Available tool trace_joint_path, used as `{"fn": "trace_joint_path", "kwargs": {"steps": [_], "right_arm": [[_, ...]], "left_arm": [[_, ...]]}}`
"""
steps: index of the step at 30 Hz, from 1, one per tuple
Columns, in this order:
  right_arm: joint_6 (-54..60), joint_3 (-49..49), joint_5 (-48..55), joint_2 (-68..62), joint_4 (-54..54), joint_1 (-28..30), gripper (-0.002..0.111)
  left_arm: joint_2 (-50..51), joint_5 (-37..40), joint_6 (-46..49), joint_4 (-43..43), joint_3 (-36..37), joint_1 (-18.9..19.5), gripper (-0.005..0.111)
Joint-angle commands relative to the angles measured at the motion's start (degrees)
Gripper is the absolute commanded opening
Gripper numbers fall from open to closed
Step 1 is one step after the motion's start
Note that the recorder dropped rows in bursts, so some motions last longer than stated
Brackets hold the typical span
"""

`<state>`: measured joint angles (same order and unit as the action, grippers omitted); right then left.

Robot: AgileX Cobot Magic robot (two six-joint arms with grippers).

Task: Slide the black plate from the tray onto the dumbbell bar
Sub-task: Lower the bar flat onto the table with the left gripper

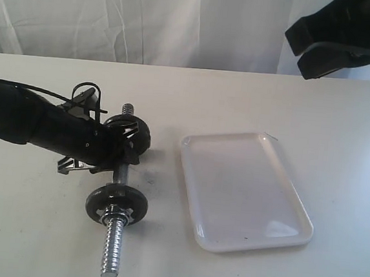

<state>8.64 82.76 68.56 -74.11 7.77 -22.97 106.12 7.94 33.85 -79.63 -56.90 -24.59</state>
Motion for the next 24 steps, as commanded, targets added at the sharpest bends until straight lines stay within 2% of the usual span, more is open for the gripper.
{"fn": "trace_joint_path", "kwargs": {"steps": [1, 10, 16, 18, 20, 22, 24], "right_arm": [[-0.2, -0.2, 0.2, 0.5, -0.2, 0.2, 0.000], [0.1, -0.2, 0.3, 0.5, -0.2, 0.2, 0.000], [0.1, -0.2, 0.5, 0.5, -0.2, 0.2, 0.000], [0.1, -0.2, 0.6, 0.5, -0.2, 0.2, 0.000], [0.1, -0.2, 0.6, 0.5, -0.2, 0.2, 0.000], [0.1, -0.2, 0.6, 0.5, -0.2, 0.2, 0.000], [0.1, -0.2, 0.6, 0.5, -0.2, 0.2, 0.000]], "left_arm": [[-2.7, 3.2, 0.4, -4.3, -1.8, -0.1, 0.005], [-2.7, 4.4, 0.4, -6.7, -1.8, -0.1, 0.045], [-2.7, 5.7, 0.4, -6.7, -1.8, -0.1, 0.049], [-2.7, 6.1, 0.4, -6.7, -1.8, -0.1, 0.047], [-2.7, 6.2, 0.4, -6.7, -1.8, -0.1, 0.040], [-2.7, 6.8, 0.4, -6.7, -1.8, -0.1, 0.025], [-2.7, 7.2, 0.4, -6.7, -1.8, -0.1, 0.005]]}}
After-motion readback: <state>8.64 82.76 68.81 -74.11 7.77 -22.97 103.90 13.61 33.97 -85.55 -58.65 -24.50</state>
